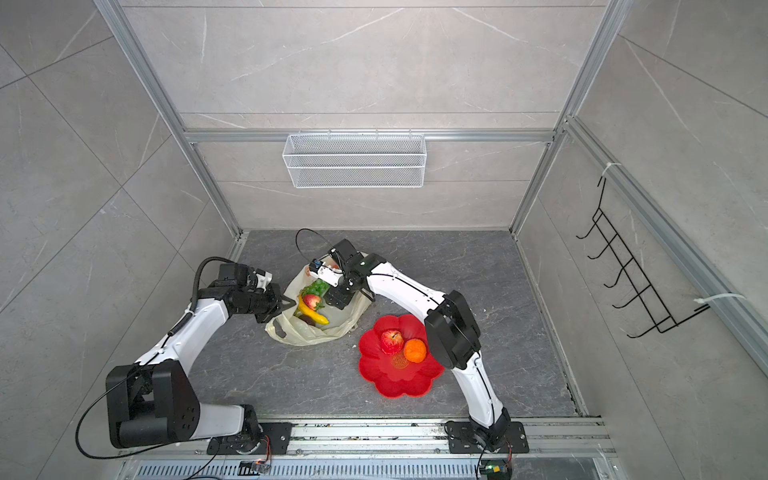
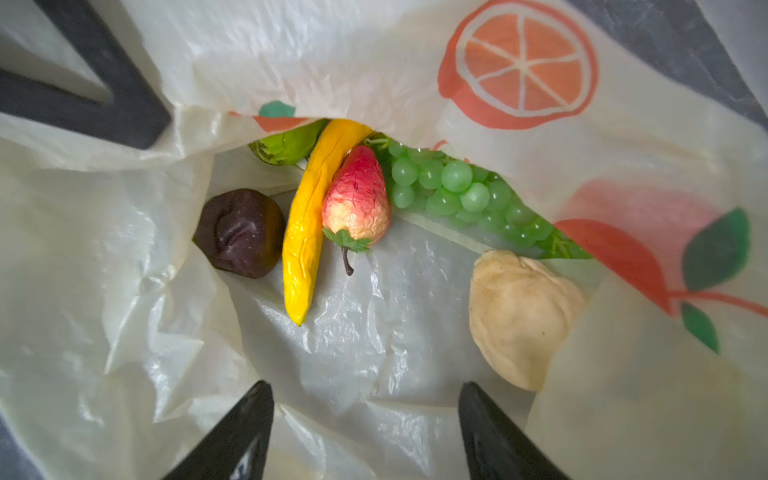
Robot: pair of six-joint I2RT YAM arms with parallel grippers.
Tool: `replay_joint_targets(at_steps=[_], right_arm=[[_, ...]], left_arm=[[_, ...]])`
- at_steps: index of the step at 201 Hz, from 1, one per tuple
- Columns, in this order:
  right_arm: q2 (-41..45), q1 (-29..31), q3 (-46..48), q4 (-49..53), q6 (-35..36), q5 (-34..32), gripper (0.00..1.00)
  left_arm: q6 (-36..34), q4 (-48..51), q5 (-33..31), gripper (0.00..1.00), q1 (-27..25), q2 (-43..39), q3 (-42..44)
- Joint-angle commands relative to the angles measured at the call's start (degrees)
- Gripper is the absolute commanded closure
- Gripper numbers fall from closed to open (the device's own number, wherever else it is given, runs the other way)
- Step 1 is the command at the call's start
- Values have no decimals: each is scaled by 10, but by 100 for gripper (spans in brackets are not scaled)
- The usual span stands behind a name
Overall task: Take the fake fruits out of the plastic bag
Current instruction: 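Reach the right gripper back into the bag toward the cream bun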
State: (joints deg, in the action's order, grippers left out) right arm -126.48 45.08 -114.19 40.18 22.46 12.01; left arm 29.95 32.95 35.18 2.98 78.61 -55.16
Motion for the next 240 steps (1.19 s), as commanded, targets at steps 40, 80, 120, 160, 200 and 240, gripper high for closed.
replay_joint_targets(at_steps=[40,80,120,160,200,240], right_arm=[[-158,-18,-224,139,70,-29,35],[-185,-23,-259,128,74,-87,32],[-198,-29,-260,114,85,-124,26],[-233,-30,-287,120,91,-141,22],[-275,-30,-342,149,92,-171,24],[-290,-28,-363,150,102,-211,21]], left_arm=[[-13,-4,19,100,9,-21,6],[-13,-5,22,100,10,-20,6],[-13,-6,25,100,12,-15,6],[-13,-6,24,100,15,-16,7],[-13,-5,24,100,15,-13,10],[-13,-5,23,100,14,-14,9]])
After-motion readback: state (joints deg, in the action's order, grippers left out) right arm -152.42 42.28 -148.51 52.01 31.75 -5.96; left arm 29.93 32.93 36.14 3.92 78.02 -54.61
